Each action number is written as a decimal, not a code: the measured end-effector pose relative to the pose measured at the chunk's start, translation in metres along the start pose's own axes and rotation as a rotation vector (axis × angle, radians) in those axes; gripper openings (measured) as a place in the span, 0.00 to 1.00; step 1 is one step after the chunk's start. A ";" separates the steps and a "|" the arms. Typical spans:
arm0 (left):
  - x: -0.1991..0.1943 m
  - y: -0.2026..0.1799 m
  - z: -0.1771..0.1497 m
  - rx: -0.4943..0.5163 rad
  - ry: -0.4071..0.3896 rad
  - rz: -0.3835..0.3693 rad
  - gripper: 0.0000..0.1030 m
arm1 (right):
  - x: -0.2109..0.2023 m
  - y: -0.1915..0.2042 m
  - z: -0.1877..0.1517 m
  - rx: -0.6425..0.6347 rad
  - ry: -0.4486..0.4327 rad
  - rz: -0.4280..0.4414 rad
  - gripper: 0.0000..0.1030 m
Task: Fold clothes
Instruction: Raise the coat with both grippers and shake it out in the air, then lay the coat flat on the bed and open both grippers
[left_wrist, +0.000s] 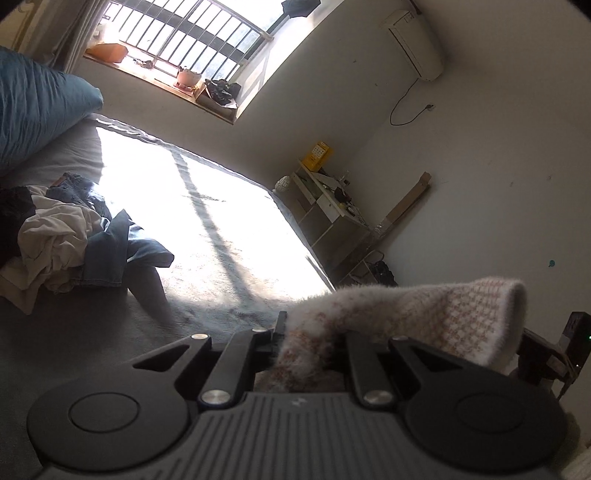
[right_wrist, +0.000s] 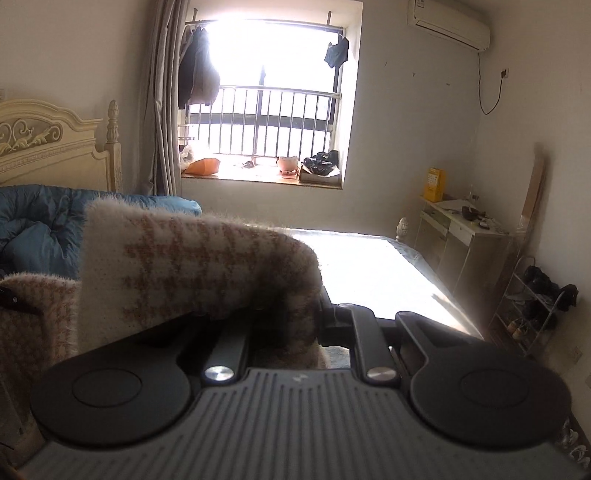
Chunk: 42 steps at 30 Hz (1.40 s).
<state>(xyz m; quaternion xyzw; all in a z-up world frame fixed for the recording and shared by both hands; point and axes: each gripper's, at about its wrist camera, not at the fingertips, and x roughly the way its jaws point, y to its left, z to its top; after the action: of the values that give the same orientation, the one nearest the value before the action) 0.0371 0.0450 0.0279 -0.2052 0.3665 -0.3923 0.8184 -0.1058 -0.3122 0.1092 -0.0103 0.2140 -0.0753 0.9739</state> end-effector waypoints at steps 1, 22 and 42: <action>0.019 0.008 0.005 -0.020 0.005 0.018 0.11 | 0.028 -0.011 -0.003 0.012 0.025 0.019 0.11; 0.407 0.264 -0.004 -0.001 0.196 0.506 0.59 | 0.585 -0.030 -0.204 0.122 0.584 0.083 0.46; 0.262 0.231 0.043 -0.176 0.148 0.364 0.68 | 0.459 -0.017 -0.148 0.154 0.431 0.076 0.92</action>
<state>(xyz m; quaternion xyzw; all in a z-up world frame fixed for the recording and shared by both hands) 0.2944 -0.0198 -0.2028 -0.1767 0.4895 -0.2188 0.8254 0.2416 -0.3967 -0.2153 0.0885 0.4107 -0.0551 0.9058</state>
